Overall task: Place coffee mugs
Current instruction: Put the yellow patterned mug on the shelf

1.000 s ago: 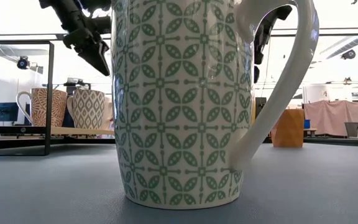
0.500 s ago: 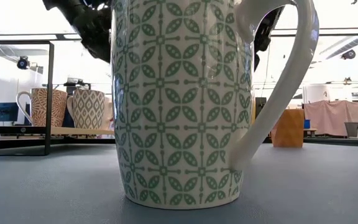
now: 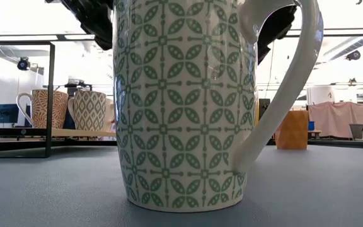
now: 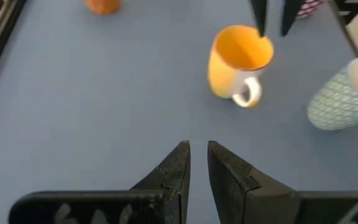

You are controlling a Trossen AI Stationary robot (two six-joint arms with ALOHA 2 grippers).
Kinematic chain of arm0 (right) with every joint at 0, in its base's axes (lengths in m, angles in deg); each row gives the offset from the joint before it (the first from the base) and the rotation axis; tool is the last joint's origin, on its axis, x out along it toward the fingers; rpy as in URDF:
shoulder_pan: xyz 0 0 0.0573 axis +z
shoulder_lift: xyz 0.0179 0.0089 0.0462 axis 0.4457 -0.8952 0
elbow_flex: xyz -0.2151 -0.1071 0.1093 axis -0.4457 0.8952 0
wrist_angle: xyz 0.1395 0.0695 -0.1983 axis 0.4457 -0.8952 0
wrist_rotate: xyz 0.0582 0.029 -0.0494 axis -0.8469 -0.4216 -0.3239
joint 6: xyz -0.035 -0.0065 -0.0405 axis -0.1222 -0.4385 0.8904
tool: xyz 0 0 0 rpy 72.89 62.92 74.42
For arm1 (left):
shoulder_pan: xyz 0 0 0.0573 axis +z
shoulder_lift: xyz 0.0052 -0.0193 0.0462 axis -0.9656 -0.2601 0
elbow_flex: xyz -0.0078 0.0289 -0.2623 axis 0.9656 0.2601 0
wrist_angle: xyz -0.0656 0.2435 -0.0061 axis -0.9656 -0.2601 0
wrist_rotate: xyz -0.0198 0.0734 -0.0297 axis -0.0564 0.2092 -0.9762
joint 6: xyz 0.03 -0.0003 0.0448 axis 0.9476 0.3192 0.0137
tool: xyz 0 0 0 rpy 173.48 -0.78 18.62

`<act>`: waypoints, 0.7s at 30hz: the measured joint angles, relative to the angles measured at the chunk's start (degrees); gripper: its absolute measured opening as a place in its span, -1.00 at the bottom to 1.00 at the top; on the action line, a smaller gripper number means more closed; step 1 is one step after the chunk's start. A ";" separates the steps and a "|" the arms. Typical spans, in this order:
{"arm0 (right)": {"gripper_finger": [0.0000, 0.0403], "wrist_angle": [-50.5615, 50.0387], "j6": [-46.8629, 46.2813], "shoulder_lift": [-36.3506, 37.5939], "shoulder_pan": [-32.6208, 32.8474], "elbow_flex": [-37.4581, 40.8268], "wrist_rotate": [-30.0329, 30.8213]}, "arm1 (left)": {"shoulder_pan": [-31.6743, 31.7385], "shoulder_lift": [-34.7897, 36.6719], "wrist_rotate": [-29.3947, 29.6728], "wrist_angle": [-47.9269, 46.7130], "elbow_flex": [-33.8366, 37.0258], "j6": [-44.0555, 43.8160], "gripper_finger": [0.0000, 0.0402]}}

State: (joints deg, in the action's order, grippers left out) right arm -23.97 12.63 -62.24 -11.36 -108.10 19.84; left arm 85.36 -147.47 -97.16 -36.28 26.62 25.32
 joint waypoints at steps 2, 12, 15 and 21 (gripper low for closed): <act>-0.37 0.46 -0.11 -0.80 0.40 0.00 0.02 | -1.44 0.00 0.00 0.77 0.00 -0.88 -0.81; -0.37 0.54 -0.02 -5.28 0.40 0.00 0.09 | -4.81 0.00 0.28 1.48 0.00 -3.24 -0.81; -0.39 0.85 1.72 -6.18 0.38 0.00 0.09 | -5.53 0.00 0.28 1.48 0.00 -3.45 -0.81; -0.53 1.36 4.34 -7.17 -0.87 -0.01 -0.16 | -5.64 0.00 0.28 0.41 0.00 -2.54 -0.81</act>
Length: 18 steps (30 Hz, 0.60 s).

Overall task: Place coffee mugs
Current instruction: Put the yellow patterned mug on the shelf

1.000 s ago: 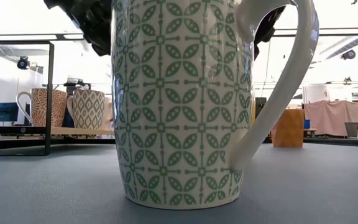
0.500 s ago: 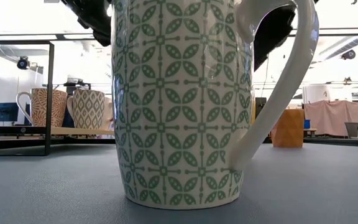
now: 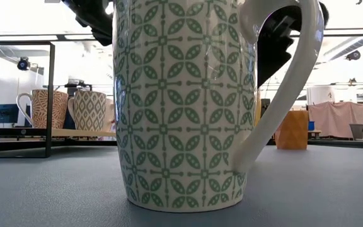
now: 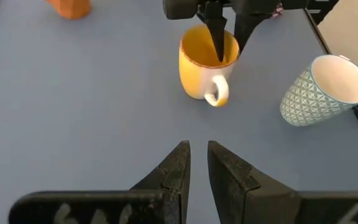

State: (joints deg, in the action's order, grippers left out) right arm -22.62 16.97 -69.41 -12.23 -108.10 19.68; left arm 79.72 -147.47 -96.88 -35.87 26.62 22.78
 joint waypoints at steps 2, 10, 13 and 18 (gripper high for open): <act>-0.63 0.10 0.81 0.01 -0.79 -0.02 -0.34 | 0.00 0.00 0.00 -0.03 0.02 0.02 -0.81; -0.92 -0.03 8.46 -0.13 -4.48 -2.38 -0.73 | 0.00 0.00 0.00 -0.12 0.11 0.18 -0.81; -0.92 0.19 11.62 -0.10 -6.76 -4.54 -0.45 | 0.00 0.00 0.00 -0.46 0.13 1.01 -0.81; -0.92 2.83 15.40 -0.10 -10.61 -6.92 -0.38 | 0.00 0.00 0.02 -1.12 0.17 1.72 -0.81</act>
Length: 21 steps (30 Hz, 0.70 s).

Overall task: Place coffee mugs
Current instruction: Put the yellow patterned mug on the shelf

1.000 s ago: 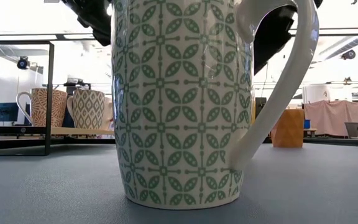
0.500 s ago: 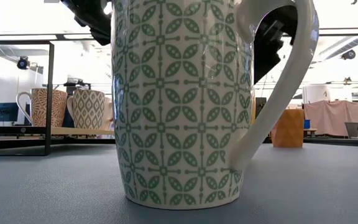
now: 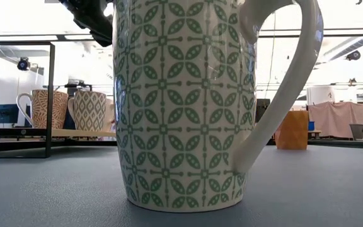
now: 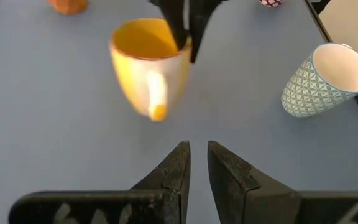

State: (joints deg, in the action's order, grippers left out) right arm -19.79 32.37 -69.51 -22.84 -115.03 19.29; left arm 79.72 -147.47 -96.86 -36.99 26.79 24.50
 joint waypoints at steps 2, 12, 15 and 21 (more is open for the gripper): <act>-0.93 1.07 0.90 0.00 -1.41 -0.26 0.00 | 0.00 0.00 0.00 -0.05 0.05 0.01 -0.81; -0.93 4.95 3.08 -6.31 -5.83 -3.67 -2.78 | 0.02 -0.04 5.25 -3.26 0.17 1.52 -0.81; -0.93 4.98 5.05 -8.90 -6.31 -7.40 -2.97 | 0.01 -0.04 5.38 -4.15 0.17 1.52 -0.81; -0.93 -1.40 8.14 -15.01 -6.47 -16.27 -2.98 | 0.02 -0.04 5.45 -6.46 0.39 1.52 -0.81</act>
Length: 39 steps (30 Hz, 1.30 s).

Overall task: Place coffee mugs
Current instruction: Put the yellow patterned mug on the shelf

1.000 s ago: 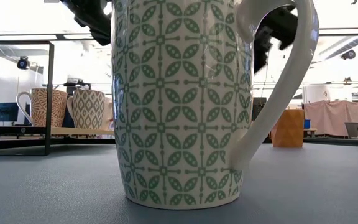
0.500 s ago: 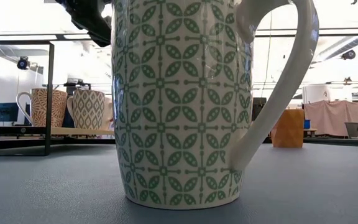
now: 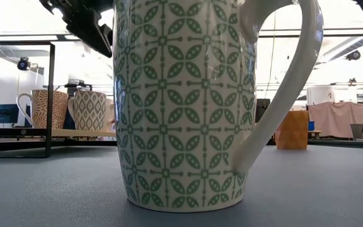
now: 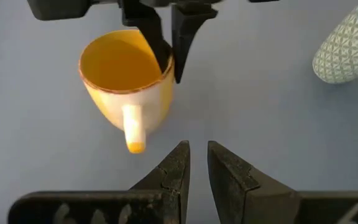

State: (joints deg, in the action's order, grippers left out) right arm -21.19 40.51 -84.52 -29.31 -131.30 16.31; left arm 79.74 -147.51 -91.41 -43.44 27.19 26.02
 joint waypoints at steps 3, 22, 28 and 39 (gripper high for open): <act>-0.93 -2.05 1.33 -2.29 0.04 -3.46 -0.05 | 0.00 0.00 0.01 -0.62 0.14 0.00 -0.81; -0.70 -4.30 5.04 -8.41 -0.58 -9.11 0.03 | 0.00 0.04 0.04 -0.78 0.98 0.44 -0.81; -0.45 -4.50 4.93 -7.12 -0.58 -9.11 0.50 | 0.00 0.04 0.04 -0.52 1.38 0.42 -0.81; -0.29 -13.88 -1.03 1.09 -0.58 -9.11 2.19 | 0.00 0.02 -0.01 3.58 4.86 1.43 -0.78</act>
State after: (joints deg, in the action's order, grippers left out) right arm -35.07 39.48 -83.43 -29.89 -140.40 18.50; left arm 79.74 -147.49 -91.42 -39.86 32.05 27.45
